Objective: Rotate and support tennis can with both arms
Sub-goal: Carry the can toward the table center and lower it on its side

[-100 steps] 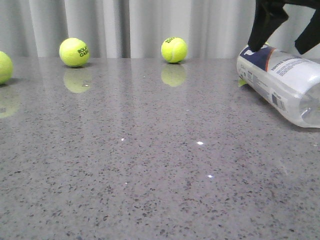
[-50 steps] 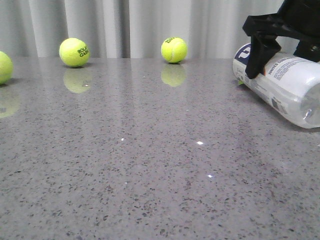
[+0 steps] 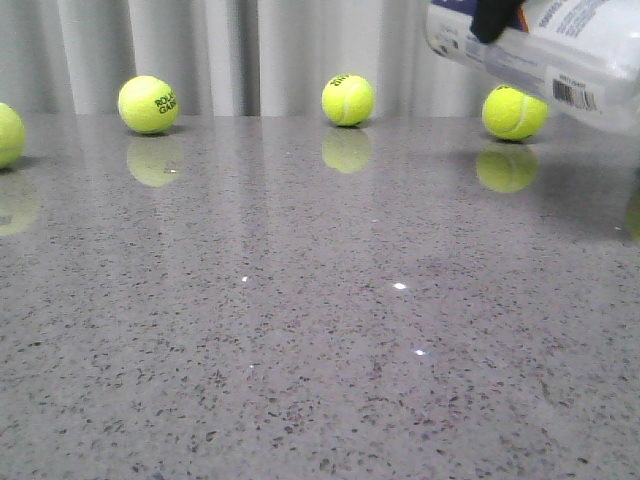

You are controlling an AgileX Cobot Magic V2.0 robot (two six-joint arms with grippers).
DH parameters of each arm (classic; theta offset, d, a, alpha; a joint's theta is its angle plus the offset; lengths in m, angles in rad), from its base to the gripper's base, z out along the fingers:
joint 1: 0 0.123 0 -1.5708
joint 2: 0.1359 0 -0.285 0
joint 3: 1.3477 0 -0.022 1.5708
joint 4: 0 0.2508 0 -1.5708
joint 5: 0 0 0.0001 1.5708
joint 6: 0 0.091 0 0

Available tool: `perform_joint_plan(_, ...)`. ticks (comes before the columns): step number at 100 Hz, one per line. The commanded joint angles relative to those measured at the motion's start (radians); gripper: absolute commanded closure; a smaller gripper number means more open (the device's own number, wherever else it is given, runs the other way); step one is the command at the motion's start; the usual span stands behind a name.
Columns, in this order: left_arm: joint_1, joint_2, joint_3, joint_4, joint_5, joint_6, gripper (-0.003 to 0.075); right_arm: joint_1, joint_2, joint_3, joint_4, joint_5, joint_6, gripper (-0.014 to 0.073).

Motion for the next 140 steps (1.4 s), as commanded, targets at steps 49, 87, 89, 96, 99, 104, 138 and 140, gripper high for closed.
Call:
perform_joint_plan(49, 0.002, -0.038, 0.047, -0.001, -0.077, -0.011, 0.0741, 0.3, 0.083, -0.095, 0.009, -0.068, -0.785, 0.0343)
perform_joint_plan(87, 0.002, -0.038, 0.047, -0.001, -0.077, -0.011, 0.0741, 0.312, 0.188, -0.095, 0.009, -0.061, -0.809, 0.0331)
perform_joint_plan(89, 0.002, -0.038, 0.047, -0.001, -0.077, -0.011, 0.0741, 0.312, 0.191, -0.095, 0.009, -0.061, -0.809, 0.0331)
perform_joint_plan(96, 0.002, -0.038, 0.047, -0.001, -0.077, -0.011, 0.0741, 0.312, 0.196, -0.095, 0.009, -0.06, -0.809, 0.0331)
perform_joint_plan(99, 0.002, -0.038, 0.047, -0.001, -0.077, -0.011, 0.0741, 0.312, 0.196, -0.095, 0.009, -0.058, -0.809, 0.0331)
perform_joint_plan(104, 0.002, -0.038, 0.047, -0.001, -0.077, -0.011, 0.0741, 0.312, 0.198, -0.095, 0.009, -0.056, -0.809, 0.0331)
perform_joint_plan(138, 0.002, -0.038, 0.047, -0.001, -0.077, -0.011, 0.0741, 0.312, 0.204, -0.095, 0.01, -0.039, -0.809, 0.0331)
perform_joint_plan(140, 0.002, -0.038, 0.047, -0.001, -0.077, -0.011, 0.0741, 0.312, 0.204, -0.095, 0.01, -0.039, -0.809, 0.0331)
